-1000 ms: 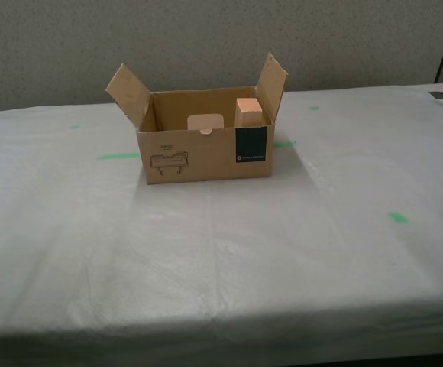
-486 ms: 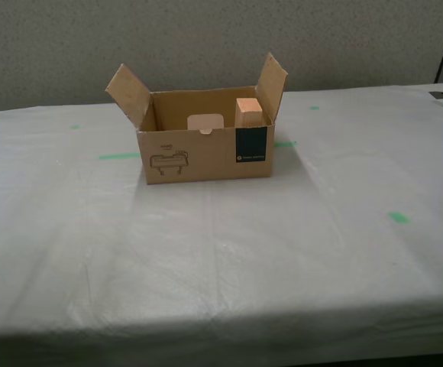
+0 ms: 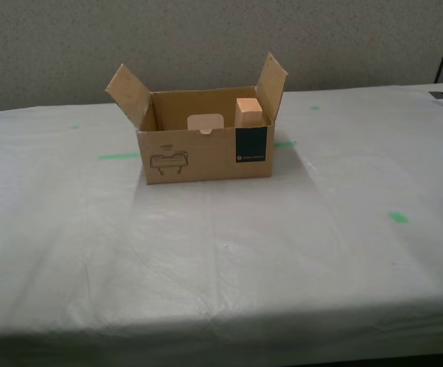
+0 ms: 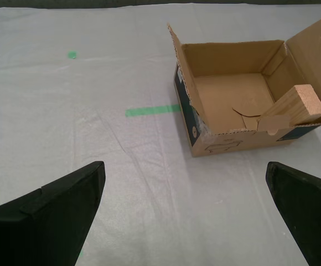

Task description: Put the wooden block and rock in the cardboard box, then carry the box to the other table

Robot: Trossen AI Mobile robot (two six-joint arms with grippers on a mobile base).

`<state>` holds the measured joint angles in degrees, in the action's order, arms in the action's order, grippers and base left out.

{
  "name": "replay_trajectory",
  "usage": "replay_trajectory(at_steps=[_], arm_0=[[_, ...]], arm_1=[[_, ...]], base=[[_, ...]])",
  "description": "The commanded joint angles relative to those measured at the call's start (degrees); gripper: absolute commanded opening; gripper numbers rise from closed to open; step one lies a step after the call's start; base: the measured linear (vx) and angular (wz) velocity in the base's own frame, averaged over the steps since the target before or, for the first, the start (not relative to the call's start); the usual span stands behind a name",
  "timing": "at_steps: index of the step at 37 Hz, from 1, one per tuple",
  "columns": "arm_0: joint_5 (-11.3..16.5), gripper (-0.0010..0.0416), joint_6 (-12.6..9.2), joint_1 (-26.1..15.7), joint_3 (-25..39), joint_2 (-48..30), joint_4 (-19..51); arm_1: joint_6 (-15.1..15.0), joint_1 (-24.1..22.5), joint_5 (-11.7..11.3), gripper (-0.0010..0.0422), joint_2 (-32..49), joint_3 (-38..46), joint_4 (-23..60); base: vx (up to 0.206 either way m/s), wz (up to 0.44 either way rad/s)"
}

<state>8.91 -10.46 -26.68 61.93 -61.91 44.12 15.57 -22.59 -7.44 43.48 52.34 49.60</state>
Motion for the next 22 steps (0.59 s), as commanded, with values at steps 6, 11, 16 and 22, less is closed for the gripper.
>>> replay_trajectory(at_steps=[6, 11, 16, 22], arm_0=[[-0.22, 0.0399, -0.04, 0.0, 0.04, 0.0, -0.02], [-0.22, 0.0399, -0.04, 0.0, 0.04, 0.0, -0.02], [-0.22, 0.0399, -0.04, 0.0, 0.04, 0.0, -0.02], [-0.22, 0.0399, -0.04, 0.0, 0.04, 0.0, -0.02]], arm_1=[[0.11, 0.02, -0.04, 0.0398, 0.0, 0.04, -0.02], [0.11, 0.02, -0.04, 0.0398, 0.0, 0.04, -0.04], [0.11, 0.02, -0.04, 0.0398, 0.0, 0.04, -0.02], [0.11, 0.02, -0.04, 0.0398, 0.0, 0.04, -0.04]], base=[[0.0, 0.0], [0.0, 0.0], [0.0, 0.0], [0.0, 0.0]])
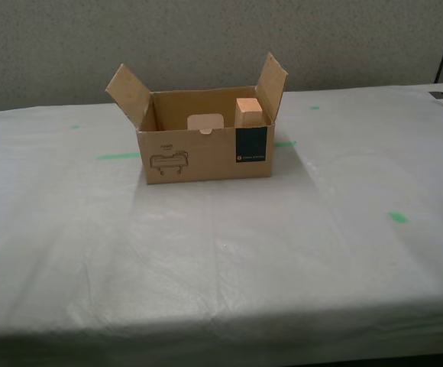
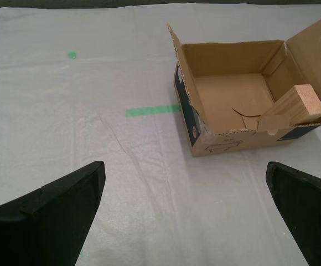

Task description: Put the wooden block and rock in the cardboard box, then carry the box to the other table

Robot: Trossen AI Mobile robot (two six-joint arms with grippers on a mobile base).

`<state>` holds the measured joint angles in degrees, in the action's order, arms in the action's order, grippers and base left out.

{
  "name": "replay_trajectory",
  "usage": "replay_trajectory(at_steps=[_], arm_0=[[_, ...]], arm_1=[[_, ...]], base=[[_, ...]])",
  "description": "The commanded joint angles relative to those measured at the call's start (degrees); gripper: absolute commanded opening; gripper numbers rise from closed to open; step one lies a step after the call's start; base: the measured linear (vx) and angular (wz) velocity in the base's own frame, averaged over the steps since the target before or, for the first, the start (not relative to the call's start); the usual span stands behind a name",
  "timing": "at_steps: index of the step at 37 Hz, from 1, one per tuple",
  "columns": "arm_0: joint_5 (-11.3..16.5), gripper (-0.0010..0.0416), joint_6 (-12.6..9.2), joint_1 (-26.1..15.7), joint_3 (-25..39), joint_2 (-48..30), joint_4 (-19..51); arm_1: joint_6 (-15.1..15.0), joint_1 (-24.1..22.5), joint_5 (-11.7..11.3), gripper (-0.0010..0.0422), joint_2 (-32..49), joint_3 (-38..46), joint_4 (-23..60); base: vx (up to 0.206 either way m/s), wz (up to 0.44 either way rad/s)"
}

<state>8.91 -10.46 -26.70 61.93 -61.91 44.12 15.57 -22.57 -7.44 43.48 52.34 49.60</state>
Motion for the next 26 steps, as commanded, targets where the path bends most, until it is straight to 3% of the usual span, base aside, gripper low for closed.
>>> replay_trajectory(at_steps=[1, 26], arm_0=[[-0.22, 0.0399, -0.04, 0.02, 0.04, 0.0, -0.02], [-0.22, 0.0399, -0.04, 0.02, 0.04, 0.0, -0.02]], arm_1=[[0.11, 0.0, -0.04, 0.0398, 0.0, 0.04, -0.02], [0.11, 0.0, -0.04, 0.0398, 0.0, 0.04, -0.02]], base=[[0.0, 0.0], [0.0, 0.0]])
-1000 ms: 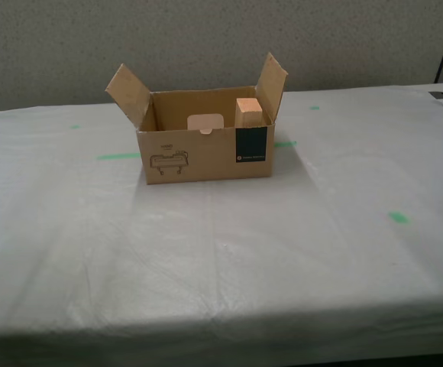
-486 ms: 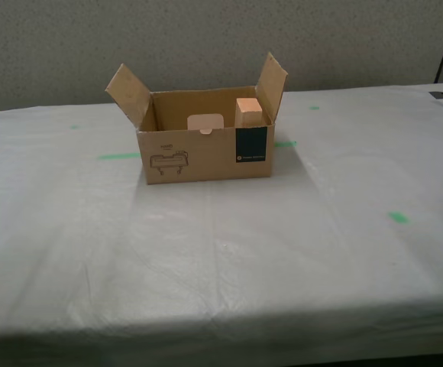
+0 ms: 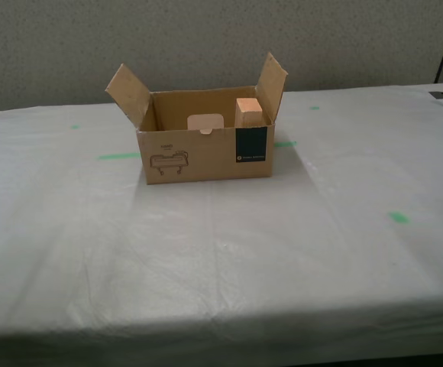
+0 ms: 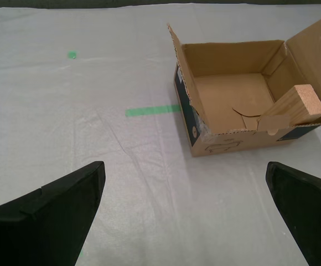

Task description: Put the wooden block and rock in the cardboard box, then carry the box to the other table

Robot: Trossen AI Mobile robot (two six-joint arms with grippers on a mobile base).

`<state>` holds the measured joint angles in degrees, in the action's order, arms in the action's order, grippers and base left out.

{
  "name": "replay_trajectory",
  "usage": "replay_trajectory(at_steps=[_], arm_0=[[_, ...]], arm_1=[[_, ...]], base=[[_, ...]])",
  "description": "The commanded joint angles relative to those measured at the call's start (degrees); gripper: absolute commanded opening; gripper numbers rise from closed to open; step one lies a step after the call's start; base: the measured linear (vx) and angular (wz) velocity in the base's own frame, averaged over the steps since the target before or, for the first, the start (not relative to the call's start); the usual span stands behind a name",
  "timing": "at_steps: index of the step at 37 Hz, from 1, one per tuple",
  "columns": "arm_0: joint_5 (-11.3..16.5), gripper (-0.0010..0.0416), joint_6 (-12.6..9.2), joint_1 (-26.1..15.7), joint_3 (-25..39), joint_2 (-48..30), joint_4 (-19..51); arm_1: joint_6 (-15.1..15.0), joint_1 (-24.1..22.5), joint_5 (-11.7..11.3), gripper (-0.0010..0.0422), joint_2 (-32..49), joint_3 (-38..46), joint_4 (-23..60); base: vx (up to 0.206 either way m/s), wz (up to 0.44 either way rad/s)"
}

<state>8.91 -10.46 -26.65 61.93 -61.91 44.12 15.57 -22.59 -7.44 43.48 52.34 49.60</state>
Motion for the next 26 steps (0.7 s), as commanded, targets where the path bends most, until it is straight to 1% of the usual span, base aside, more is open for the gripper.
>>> replay_trajectory(at_steps=[1, 26], arm_0=[[-0.22, 0.0399, -0.04, -0.02, 0.04, 0.0, -0.02], [-0.24, 0.0399, -0.04, -0.02, 0.04, 0.0, -0.02]], arm_1=[[0.11, 0.02, -0.04, 0.0398, 0.0, 0.04, -0.02], [0.11, 0.02, -0.04, 0.0398, 0.0, 0.04, -0.02]], base=[[0.0, 0.0], [0.0, 0.0]])
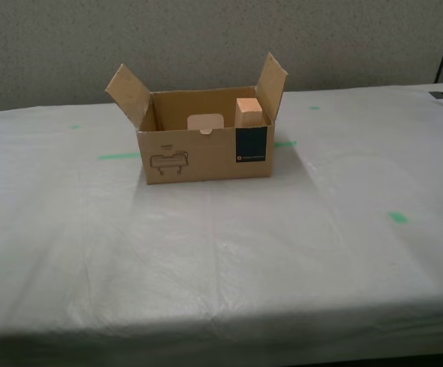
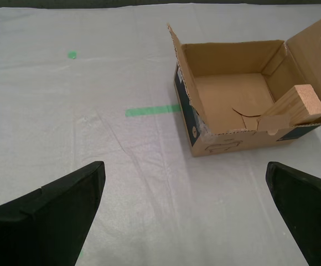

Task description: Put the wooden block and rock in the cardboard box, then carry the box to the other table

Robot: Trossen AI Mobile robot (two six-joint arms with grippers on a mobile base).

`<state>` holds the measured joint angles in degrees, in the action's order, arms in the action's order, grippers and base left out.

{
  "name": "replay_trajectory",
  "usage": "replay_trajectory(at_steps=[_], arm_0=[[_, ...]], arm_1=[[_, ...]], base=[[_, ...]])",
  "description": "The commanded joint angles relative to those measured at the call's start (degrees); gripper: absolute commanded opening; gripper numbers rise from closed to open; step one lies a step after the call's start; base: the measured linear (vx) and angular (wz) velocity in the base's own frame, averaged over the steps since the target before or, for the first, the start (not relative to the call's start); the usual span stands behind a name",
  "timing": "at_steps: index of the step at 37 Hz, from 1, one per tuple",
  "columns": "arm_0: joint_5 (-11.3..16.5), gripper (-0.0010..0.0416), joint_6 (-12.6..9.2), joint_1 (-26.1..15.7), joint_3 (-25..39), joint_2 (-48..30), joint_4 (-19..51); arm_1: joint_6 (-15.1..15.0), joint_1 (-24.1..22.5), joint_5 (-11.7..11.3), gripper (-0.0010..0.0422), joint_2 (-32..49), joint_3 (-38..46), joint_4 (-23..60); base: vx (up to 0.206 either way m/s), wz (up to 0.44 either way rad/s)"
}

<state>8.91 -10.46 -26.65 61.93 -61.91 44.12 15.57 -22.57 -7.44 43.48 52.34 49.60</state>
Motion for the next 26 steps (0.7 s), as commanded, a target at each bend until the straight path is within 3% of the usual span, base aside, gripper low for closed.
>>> replay_trajectory(at_steps=[1, 26], arm_0=[[-0.22, 0.0399, -0.04, -0.02, 0.04, 0.0, -0.02], [-0.22, 0.0399, -0.04, -0.02, 0.04, 0.0, -0.02]], arm_1=[[0.11, 0.0, -0.04, 0.0398, 0.0, 0.04, -0.02], [0.11, 0.0, -0.02, 0.0398, 0.0, 0.04, -0.02]], base=[[0.0, 0.0], [0.0, 0.0]])
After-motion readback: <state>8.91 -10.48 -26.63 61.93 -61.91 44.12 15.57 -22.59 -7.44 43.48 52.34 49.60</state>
